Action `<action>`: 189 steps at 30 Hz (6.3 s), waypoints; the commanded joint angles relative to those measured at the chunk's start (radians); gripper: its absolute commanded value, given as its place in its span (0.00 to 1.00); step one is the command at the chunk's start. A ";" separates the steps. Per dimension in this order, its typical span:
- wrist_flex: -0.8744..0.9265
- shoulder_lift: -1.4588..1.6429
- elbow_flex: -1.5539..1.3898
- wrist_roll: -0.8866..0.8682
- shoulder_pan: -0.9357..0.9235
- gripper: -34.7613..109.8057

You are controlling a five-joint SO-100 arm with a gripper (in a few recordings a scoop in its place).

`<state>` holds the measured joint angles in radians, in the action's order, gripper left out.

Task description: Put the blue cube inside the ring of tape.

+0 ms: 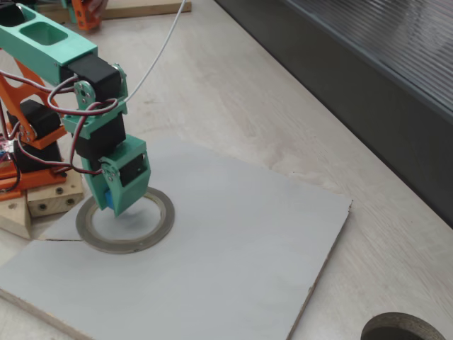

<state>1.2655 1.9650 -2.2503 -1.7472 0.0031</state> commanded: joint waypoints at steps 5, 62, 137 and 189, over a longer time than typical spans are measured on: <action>0.006 0.018 -0.012 -0.015 0.012 0.34; 0.009 0.017 -0.011 -0.012 0.011 0.37; 0.307 0.097 0.440 -0.008 0.009 0.54; 0.629 0.390 0.132 -0.006 0.006 0.24</action>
<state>1.9021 2.3255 -2.1154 -1.7503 0.0046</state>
